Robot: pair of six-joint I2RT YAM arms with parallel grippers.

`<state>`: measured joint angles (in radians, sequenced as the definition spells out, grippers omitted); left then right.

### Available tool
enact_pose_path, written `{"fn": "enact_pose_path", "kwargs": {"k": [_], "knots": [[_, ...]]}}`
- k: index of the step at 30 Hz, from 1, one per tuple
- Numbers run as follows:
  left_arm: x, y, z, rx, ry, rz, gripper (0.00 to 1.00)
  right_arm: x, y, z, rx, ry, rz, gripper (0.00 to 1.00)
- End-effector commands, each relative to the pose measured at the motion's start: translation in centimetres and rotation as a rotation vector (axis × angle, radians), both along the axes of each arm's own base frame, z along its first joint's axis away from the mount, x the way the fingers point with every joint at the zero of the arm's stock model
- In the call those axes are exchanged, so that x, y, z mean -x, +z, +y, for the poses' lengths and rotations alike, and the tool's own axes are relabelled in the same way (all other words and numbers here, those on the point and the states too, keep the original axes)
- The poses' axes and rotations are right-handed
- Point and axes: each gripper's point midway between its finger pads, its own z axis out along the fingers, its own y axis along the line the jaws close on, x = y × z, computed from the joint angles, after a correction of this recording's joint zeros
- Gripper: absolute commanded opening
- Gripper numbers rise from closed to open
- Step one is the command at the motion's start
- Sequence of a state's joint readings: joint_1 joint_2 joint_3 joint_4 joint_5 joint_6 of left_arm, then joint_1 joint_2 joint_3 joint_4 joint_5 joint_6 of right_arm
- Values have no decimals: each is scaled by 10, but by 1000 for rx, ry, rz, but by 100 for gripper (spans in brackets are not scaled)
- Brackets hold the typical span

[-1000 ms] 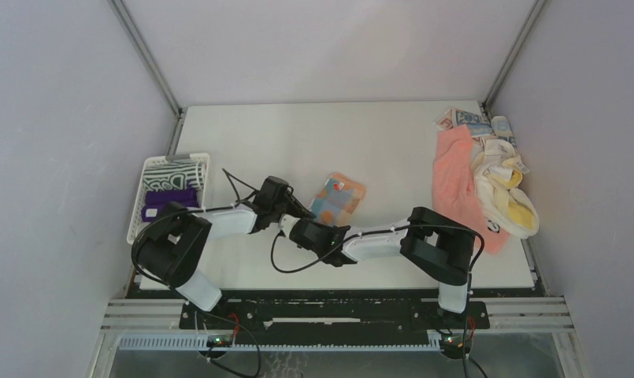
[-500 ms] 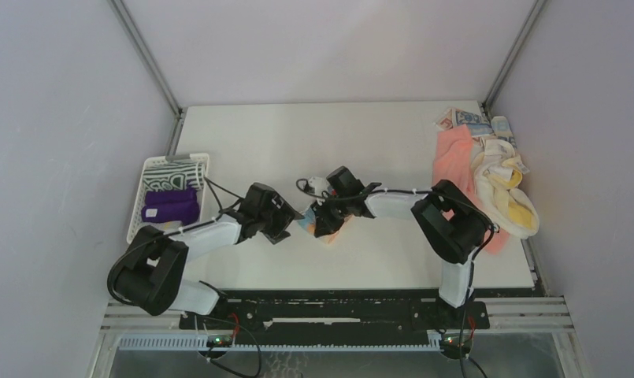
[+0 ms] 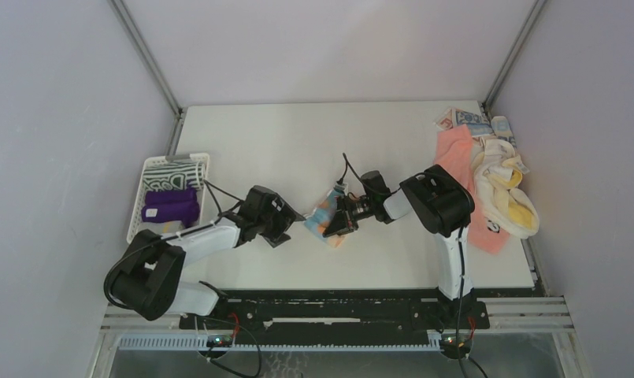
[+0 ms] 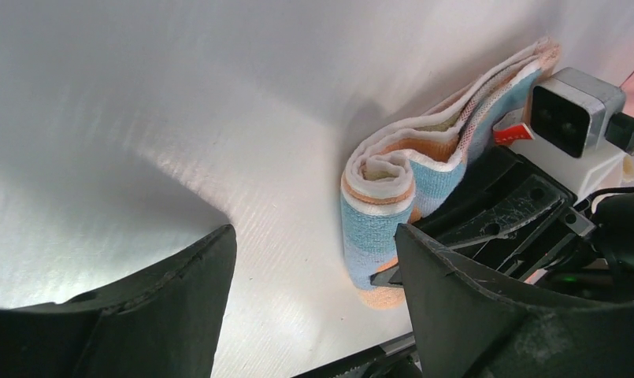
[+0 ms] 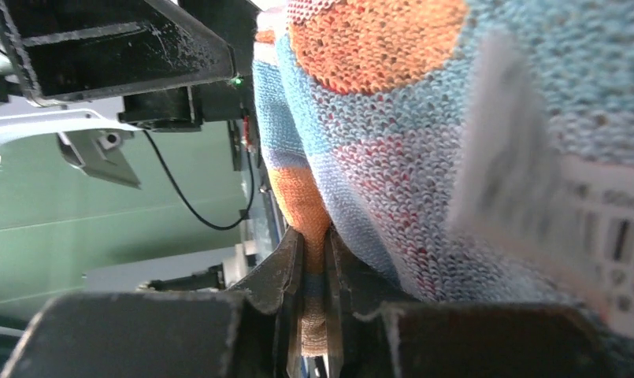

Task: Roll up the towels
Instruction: Roll the towel at the center of the board.

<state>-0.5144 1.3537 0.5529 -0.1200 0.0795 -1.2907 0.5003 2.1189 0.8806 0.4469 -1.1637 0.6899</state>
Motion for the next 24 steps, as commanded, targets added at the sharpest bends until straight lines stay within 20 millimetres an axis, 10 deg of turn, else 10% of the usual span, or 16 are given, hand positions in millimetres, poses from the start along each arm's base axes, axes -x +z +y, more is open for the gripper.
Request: {"fn": "enact_pose_path", "kwargs": {"k": [1, 15, 24], "knots": [[-1, -3, -11, 23, -15, 4, 80, 4, -33, -13, 77, -88, 118, 7], [-10, -17, -34, -6, -54, 29, 70, 3, -42, -16, 148, -100, 113, 8], [-1, -48, -30, -68, -68, 97, 24, 2, -28, -12, 202, -75, -18, 12]]}}
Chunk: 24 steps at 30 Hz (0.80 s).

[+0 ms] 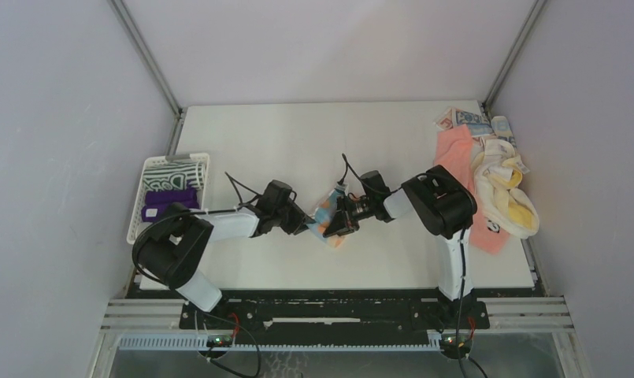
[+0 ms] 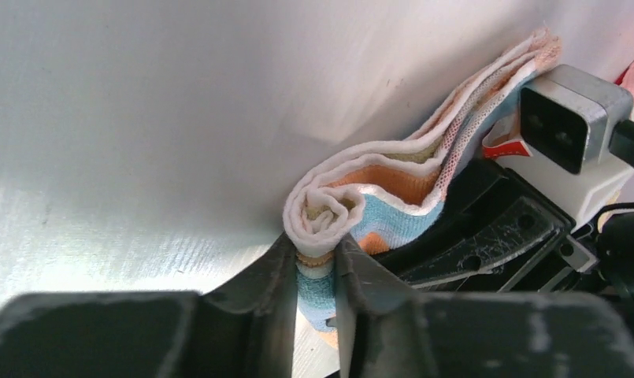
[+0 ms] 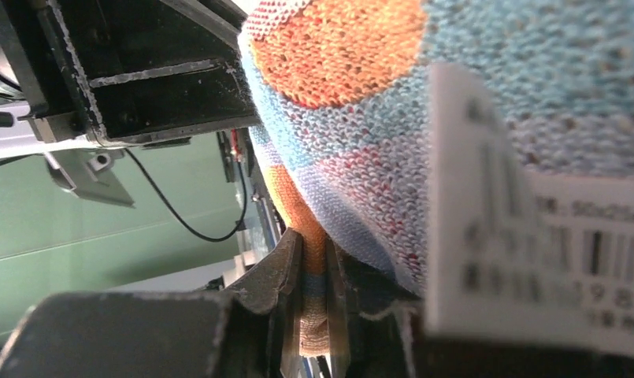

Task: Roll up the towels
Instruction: Roll the towel at the center of the board.

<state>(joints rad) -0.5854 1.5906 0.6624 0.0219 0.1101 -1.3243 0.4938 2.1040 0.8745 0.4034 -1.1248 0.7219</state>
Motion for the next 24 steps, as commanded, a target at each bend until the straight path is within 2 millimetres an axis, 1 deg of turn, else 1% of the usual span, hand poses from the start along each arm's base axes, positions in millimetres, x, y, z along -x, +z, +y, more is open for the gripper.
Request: {"fn": "enact_pose_path", "kwargs": {"k": [1, 2, 4, 6, 8, 12, 14, 15, 17, 19, 24], "knots": [[21, -35, 19, -120, -5, 84, 19, 2, -21, -8, 165, -19, -100, 14], [22, -36, 21, -125, -5, 84, 15, 1, -13, -6, 175, -11, -143, 16], [25, -38, 24, -138, -7, 87, 11, 0, 0, -4, 210, 5, -240, 21], [26, -38, 27, -157, -10, 88, 7, -1, 14, -4, 264, 20, -348, 29], [26, -37, 29, -174, -13, 85, 6, 3, 25, -6, 346, 34, -458, 36], [25, -32, 34, -213, -26, 80, 5, 5, 47, -14, 520, 32, -722, 45], [26, -30, 36, -232, -33, 84, 5, 6, 55, -17, 620, 27, -864, 56], [25, -29, 37, -241, -33, 81, 5, 9, 59, -17, 657, 33, -931, 58], [24, -27, 39, -250, -33, 78, 6, 9, 66, -19, 739, 21, -1051, 59], [24, -26, 40, -256, -34, 77, 6, 14, 71, -15, 775, 18, -1130, 59], [25, -24, 40, -256, -37, 77, 7, 17, 69, -3, 866, 21, -1281, 58]]}}
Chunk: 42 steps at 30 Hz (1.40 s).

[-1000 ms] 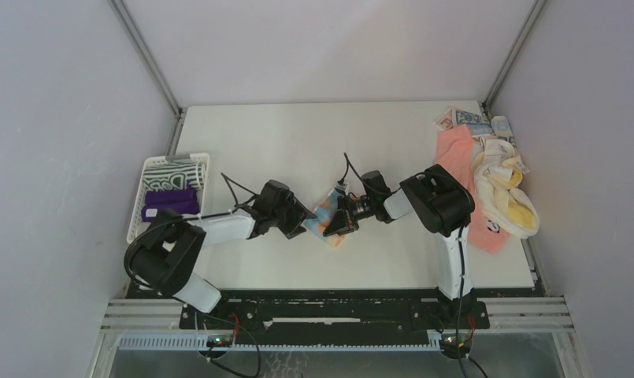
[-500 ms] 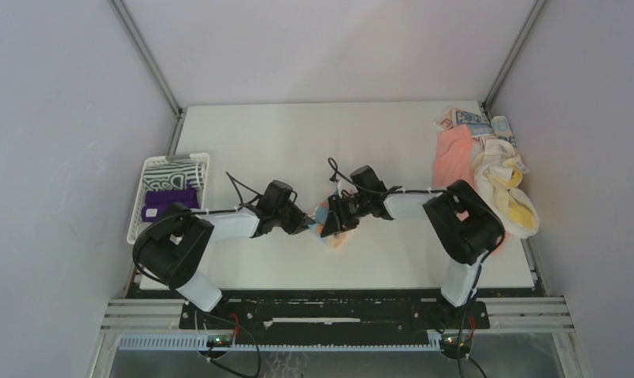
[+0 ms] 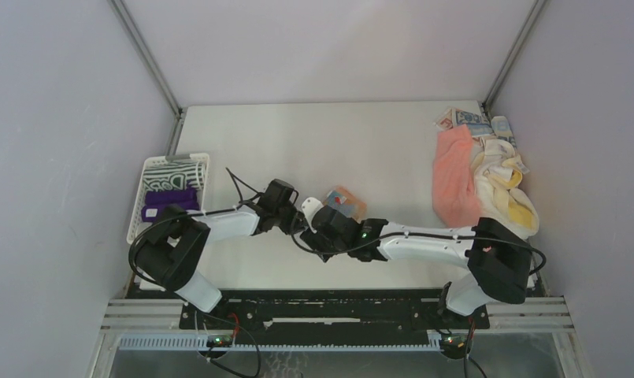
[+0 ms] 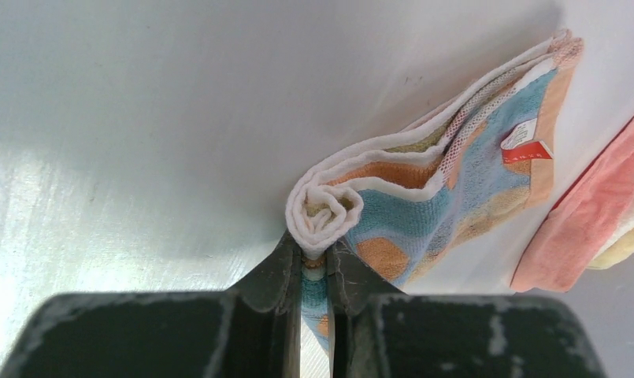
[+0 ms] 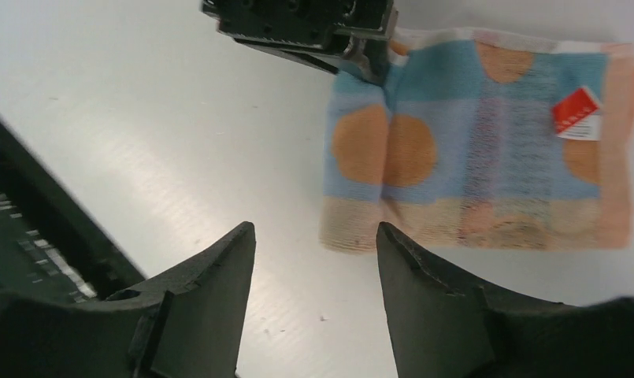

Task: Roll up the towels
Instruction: Roll the towel at the center of the board.

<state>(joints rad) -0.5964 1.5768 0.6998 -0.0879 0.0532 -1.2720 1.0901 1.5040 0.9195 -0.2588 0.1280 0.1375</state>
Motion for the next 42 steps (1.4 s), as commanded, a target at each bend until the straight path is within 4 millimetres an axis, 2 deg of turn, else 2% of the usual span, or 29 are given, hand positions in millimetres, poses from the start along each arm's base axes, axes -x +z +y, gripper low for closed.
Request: {"fn": "enact_pose_path", "kwargs": {"k": [1, 9, 14, 18, 28, 35, 42], "knots": [[22, -23, 30, -164, -15, 74, 7, -27, 9, -8, 135, -75, -242, 57], [21, -22, 29, -159, -16, 78, 9, -14, -4, 18, 196, 6, -338, 52], [21, -21, 29, -158, -17, 76, 10, -11, 2, 28, 251, 26, -439, 52], [22, -22, 29, -158, -17, 78, 10, -4, -1, 35, 260, 63, -436, 51], [22, -22, 28, -151, -14, 75, 10, -5, -43, 12, 430, 58, -380, 48], [22, -22, 28, -151, -15, 74, 11, -9, -57, -1, 469, 29, -328, 48], [22, -22, 27, -153, -21, 79, 12, -7, -75, -11, 489, 39, -242, 40]]}}
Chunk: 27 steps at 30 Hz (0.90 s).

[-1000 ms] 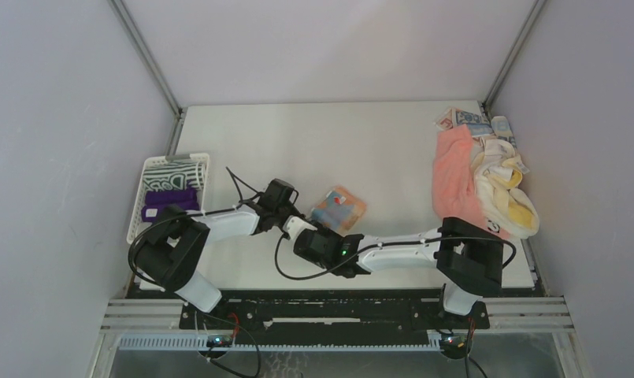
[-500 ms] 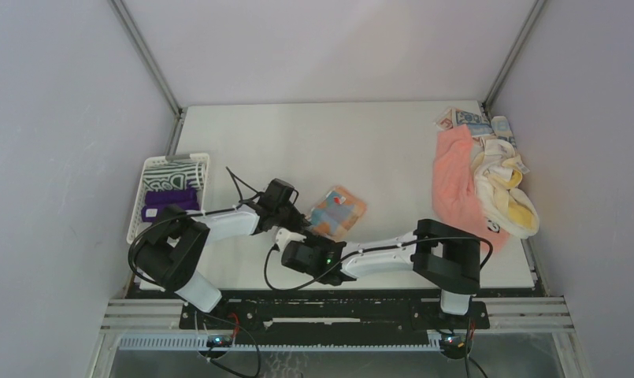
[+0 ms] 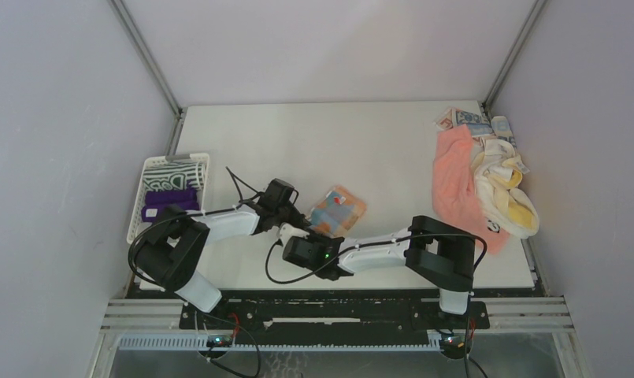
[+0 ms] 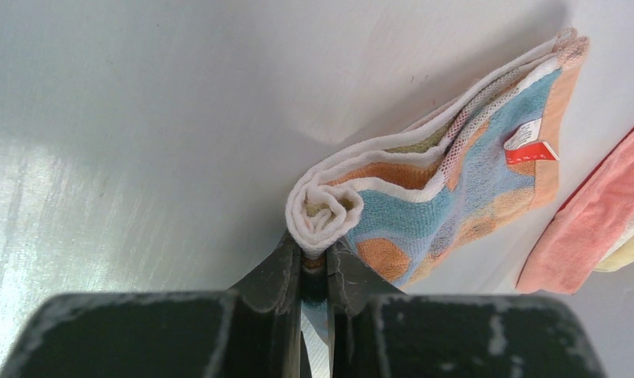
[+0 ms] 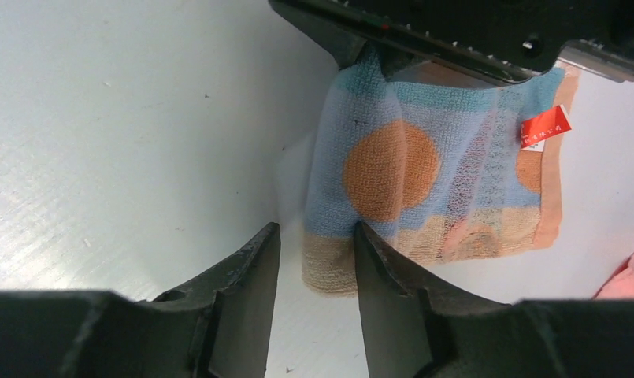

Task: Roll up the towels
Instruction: Roll the towel at the center of the board.

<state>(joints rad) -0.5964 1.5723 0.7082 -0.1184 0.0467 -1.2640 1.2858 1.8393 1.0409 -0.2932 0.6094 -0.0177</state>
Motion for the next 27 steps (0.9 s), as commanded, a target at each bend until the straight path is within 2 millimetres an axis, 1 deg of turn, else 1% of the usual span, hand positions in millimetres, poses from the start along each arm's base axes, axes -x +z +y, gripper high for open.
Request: {"fn": "enact_pose_path", "kwargs": {"k": [1, 5, 10, 15, 17, 21, 27], "knots": [[20, -23, 25, -136, -18, 70, 13, 6, -19, -11, 31, -26, 100, 39], [19, -22, 24, -138, -23, 71, 14, 6, -28, -16, 40, -38, 147, 39], [17, -22, 23, -143, -29, 73, 15, 0, -39, -30, 56, -74, 189, 41], [15, -21, 21, -143, -35, 71, 17, 3, -47, -35, 55, -72, 252, 40], [13, -19, 21, -144, -36, 66, 19, 5, -52, -36, 50, -69, 292, 37], [7, -10, 25, -140, -21, 44, 29, 10, -57, -33, 10, -59, 381, 28], [-4, 9, 36, -131, 12, 0, 44, 19, -54, -19, -160, -9, 626, 15]]}}
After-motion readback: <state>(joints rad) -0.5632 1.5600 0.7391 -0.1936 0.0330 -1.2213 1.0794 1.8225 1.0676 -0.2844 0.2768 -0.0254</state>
